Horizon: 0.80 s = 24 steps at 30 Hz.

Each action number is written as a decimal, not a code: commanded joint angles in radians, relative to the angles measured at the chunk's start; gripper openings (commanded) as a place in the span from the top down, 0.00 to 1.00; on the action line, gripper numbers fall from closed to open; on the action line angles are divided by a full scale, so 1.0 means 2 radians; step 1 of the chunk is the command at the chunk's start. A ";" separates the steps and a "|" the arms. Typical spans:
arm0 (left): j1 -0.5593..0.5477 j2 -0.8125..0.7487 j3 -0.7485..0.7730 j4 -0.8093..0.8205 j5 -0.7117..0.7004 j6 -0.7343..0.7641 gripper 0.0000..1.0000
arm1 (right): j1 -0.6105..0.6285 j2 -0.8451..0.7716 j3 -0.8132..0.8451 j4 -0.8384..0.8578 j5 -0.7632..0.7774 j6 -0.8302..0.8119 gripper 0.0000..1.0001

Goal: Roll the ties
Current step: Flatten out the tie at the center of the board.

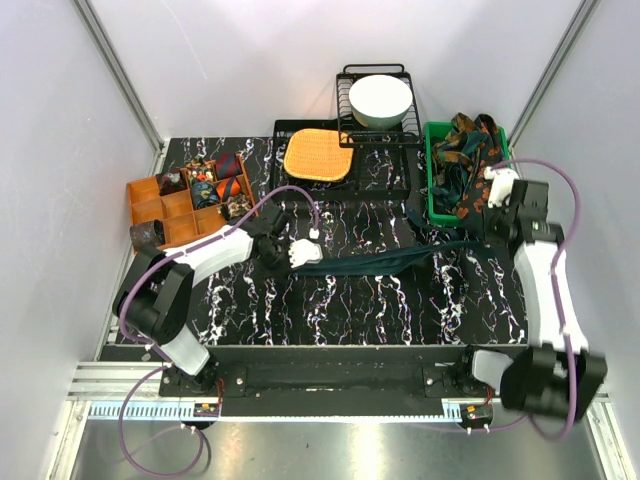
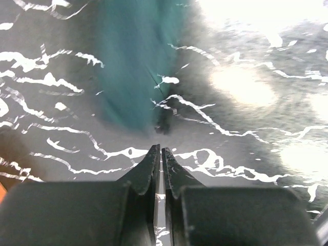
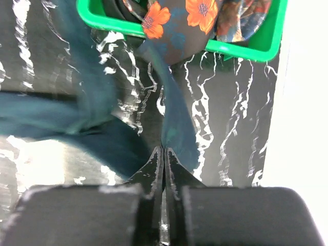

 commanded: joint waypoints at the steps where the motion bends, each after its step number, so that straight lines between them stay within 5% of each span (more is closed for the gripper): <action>1: 0.007 -0.020 -0.009 0.024 -0.029 -0.010 0.94 | 0.007 -0.048 -0.061 0.004 0.021 0.107 0.89; 5: 0.006 -0.023 -0.022 0.025 -0.032 -0.008 0.95 | -0.003 -0.043 -0.051 -0.031 0.043 0.073 0.57; 9: 0.007 -0.027 -0.024 0.021 -0.029 -0.006 0.92 | -0.007 -0.025 -0.035 -0.073 0.052 -0.019 0.57; 11: 0.009 -0.040 -0.021 0.019 -0.006 -0.003 0.77 | -0.021 -0.022 -0.028 -0.091 0.043 -0.037 0.55; 12: 0.009 -0.054 -0.019 0.018 0.004 0.003 0.59 | -0.025 -0.021 -0.017 -0.096 0.041 -0.051 0.51; 16: 0.008 -0.060 0.024 0.018 0.053 0.024 0.31 | -0.028 0.014 0.021 -0.113 -0.050 -0.092 0.32; 24: -0.010 0.048 0.143 0.020 0.102 0.078 0.18 | -0.027 0.116 0.080 -0.157 -0.123 -0.209 0.26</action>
